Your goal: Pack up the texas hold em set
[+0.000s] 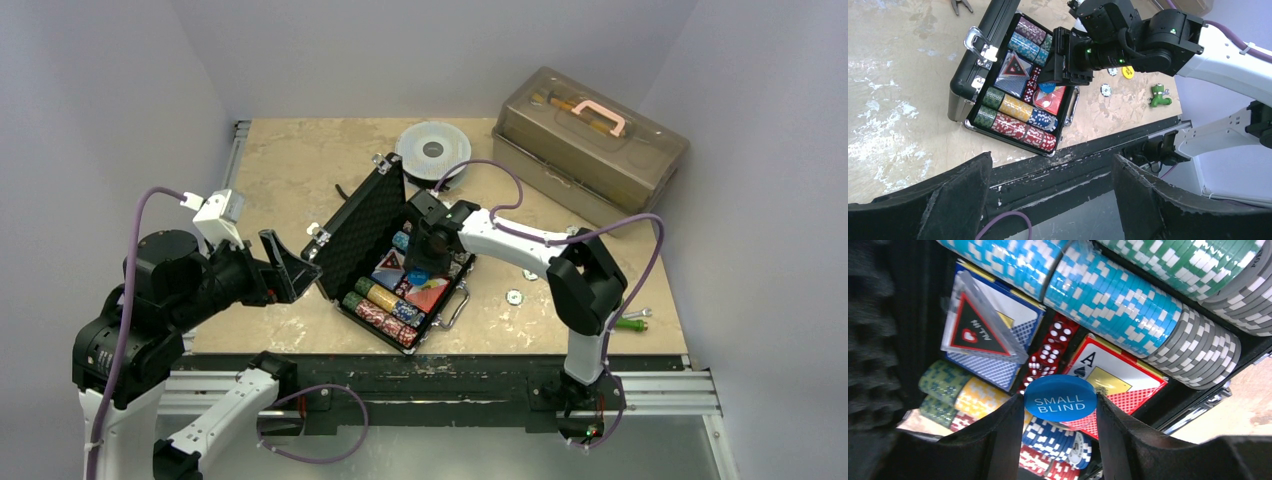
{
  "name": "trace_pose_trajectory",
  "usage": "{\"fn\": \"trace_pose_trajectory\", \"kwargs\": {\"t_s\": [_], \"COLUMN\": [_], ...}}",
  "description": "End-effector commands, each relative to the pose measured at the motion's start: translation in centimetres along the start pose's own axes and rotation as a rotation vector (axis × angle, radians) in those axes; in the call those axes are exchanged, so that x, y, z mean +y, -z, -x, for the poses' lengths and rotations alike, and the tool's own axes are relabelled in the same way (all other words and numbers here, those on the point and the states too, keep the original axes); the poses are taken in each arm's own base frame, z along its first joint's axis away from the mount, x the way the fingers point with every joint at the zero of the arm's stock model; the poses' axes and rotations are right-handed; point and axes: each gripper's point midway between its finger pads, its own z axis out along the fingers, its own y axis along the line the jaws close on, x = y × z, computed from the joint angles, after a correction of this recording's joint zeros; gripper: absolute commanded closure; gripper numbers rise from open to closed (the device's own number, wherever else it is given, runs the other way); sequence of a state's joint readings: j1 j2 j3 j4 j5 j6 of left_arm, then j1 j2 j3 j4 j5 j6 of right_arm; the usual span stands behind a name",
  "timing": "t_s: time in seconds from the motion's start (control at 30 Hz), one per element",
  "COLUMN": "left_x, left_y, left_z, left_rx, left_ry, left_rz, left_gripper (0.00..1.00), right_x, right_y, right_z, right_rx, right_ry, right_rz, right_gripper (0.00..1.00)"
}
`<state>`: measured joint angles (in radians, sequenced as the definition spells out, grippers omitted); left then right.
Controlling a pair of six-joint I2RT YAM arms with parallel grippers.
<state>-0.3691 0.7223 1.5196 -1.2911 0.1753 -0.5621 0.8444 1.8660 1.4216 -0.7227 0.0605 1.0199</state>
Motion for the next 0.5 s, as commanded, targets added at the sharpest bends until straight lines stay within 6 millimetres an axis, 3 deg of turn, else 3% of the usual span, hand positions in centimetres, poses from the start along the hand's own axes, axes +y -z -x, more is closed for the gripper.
{"fn": "trace_pose_trajectory", "kwargs": {"t_s": [0.0,0.13,0.33,0.47], "left_x": [-0.3,-0.3,-0.3,-0.4], "left_y": [0.8,0.9,0.6,0.6], "left_z": [0.5,0.6,0.4,0.5], "left_rx": [-0.026,-0.027,-0.014,-0.018], "left_ry": [-0.033,-0.037,-0.033,-0.032], "left_rz": [-0.011,-0.007,-0.011,-0.015], "left_gripper": [0.15,0.15,0.14,0.14], "right_x": [-0.3,-0.8,1.5,1.1], "right_y": [0.6,0.4,0.2,-0.9], "right_z": [0.2,1.2,1.7,2.0], "right_rx": [-0.014,-0.056,-0.075,-0.076], "right_ry": [0.072,0.155,0.254,0.282], "right_rz": [-0.024,-0.057,0.013,-0.028], "right_gripper": [0.76,0.76,0.76,0.76]}}
